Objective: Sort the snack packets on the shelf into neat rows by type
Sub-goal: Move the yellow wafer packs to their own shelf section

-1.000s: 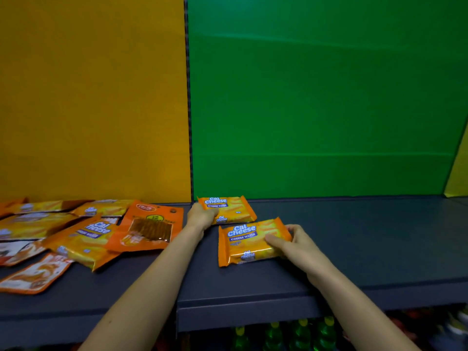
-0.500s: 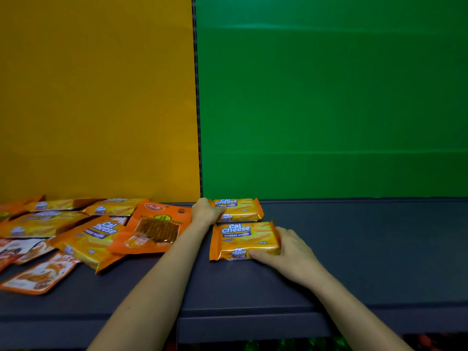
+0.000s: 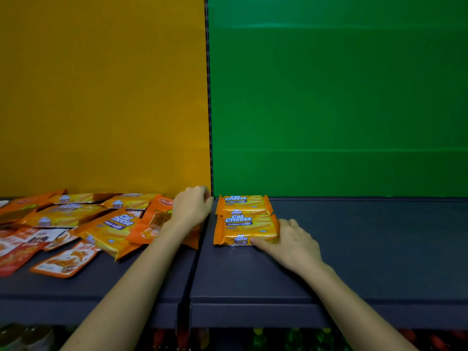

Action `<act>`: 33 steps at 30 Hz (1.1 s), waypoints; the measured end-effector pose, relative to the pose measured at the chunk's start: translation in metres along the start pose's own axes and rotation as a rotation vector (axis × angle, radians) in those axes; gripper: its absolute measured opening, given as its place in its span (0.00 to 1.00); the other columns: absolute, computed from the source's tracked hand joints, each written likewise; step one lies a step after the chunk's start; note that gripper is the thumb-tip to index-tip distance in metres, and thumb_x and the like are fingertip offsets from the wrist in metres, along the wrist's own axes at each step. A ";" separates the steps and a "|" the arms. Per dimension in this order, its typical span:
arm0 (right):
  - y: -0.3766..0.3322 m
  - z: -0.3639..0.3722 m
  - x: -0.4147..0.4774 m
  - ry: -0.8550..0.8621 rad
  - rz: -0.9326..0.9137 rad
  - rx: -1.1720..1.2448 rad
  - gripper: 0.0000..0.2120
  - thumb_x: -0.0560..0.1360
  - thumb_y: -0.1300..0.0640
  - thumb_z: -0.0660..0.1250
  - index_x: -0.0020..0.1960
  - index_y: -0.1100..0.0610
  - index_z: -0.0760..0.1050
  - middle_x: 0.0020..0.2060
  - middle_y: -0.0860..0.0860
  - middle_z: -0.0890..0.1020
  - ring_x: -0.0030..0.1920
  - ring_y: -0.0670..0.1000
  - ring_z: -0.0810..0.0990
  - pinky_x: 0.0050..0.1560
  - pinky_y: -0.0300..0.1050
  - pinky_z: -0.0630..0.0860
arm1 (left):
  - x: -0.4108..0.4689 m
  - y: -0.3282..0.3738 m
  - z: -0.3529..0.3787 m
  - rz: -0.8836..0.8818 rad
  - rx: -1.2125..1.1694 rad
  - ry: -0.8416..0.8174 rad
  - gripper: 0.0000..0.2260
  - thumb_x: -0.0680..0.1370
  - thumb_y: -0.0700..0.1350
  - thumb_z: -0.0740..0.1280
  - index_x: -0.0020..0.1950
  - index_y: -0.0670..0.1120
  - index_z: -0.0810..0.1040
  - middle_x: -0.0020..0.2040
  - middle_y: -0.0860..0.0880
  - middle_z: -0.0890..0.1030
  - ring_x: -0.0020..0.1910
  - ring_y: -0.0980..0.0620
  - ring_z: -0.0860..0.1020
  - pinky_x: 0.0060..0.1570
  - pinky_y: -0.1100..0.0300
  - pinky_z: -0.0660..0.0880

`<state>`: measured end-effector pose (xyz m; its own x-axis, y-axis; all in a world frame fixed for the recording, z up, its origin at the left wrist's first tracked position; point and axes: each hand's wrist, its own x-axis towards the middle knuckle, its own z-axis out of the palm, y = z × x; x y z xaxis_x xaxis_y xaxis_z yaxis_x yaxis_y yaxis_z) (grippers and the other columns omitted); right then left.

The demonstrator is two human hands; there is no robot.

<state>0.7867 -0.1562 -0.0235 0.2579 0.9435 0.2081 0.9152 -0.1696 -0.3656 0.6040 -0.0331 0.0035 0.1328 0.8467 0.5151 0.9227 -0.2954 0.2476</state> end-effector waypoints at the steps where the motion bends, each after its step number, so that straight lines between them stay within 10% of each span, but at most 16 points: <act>1: -0.001 0.001 0.000 0.006 -0.003 -0.008 0.37 0.67 0.28 0.59 0.63 0.55 0.68 0.58 0.53 0.73 0.60 0.56 0.74 0.53 0.50 0.72 | -0.005 -0.004 -0.003 0.009 0.024 0.007 0.12 0.78 0.50 0.61 0.54 0.45 0.78 0.53 0.44 0.82 0.53 0.43 0.78 0.48 0.52 0.76; 6: -0.005 -0.007 -0.002 0.161 -0.059 -0.039 0.43 0.67 0.27 0.58 0.69 0.57 0.62 0.63 0.55 0.69 0.63 0.57 0.69 0.58 0.51 0.70 | -0.032 -0.025 -0.025 0.082 0.208 0.177 0.09 0.77 0.47 0.63 0.48 0.43 0.79 0.47 0.42 0.83 0.49 0.40 0.79 0.44 0.53 0.72; 13: -0.036 -0.016 0.002 0.228 -0.367 0.075 0.24 0.77 0.43 0.59 0.68 0.54 0.67 0.63 0.51 0.72 0.63 0.52 0.69 0.59 0.47 0.67 | -0.074 -0.081 -0.061 0.044 0.363 0.265 0.06 0.67 0.44 0.71 0.33 0.43 0.78 0.29 0.43 0.81 0.29 0.41 0.79 0.27 0.58 0.71; 33: -0.251 0.057 0.066 0.017 -0.418 0.085 0.15 0.76 0.54 0.63 0.62 0.57 0.73 0.57 0.53 0.79 0.57 0.55 0.77 0.57 0.47 0.71 | -0.036 -0.316 -0.138 -0.082 0.366 0.203 0.12 0.78 0.51 0.60 0.50 0.44 0.77 0.51 0.44 0.81 0.52 0.41 0.78 0.44 0.52 0.72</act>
<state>0.5562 -0.0350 0.0307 -0.1239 0.9213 0.3686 0.9136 0.2508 -0.3200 0.2573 -0.0315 0.0197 0.0136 0.7455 0.6664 0.9997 -0.0230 0.0054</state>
